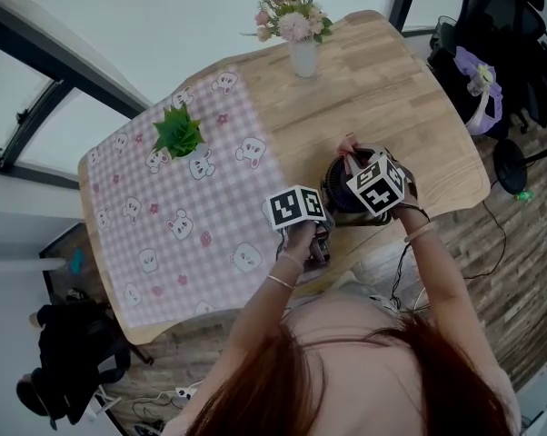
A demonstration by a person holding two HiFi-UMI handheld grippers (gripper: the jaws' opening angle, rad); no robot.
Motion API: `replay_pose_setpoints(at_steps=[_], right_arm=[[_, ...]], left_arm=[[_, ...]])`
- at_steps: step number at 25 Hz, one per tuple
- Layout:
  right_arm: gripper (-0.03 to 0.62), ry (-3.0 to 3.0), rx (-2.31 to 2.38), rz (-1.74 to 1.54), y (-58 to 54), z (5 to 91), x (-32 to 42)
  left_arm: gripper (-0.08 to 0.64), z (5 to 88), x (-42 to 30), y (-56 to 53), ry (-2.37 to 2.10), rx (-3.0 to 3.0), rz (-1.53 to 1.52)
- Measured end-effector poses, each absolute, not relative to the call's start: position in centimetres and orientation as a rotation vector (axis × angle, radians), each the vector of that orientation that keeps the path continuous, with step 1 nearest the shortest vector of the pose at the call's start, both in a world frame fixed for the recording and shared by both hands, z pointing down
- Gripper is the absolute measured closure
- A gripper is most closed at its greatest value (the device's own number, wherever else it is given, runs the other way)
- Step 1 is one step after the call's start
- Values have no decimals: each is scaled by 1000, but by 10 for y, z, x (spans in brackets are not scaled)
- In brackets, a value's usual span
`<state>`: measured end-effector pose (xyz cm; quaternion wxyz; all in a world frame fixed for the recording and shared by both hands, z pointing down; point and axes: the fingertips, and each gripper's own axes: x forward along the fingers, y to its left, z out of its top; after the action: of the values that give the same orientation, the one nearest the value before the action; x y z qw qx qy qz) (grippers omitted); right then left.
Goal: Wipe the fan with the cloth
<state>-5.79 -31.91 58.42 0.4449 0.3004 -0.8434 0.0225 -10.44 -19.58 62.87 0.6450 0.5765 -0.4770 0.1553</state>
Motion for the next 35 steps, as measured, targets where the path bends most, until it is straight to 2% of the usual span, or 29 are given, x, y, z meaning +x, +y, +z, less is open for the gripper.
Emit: replay_pose_setpoints(at_steps=[35], right_arm=[[567,-2043,873,86,-308,585,-1]], left_arm=[[456,630,-103,-196,-1072,1300,355]])
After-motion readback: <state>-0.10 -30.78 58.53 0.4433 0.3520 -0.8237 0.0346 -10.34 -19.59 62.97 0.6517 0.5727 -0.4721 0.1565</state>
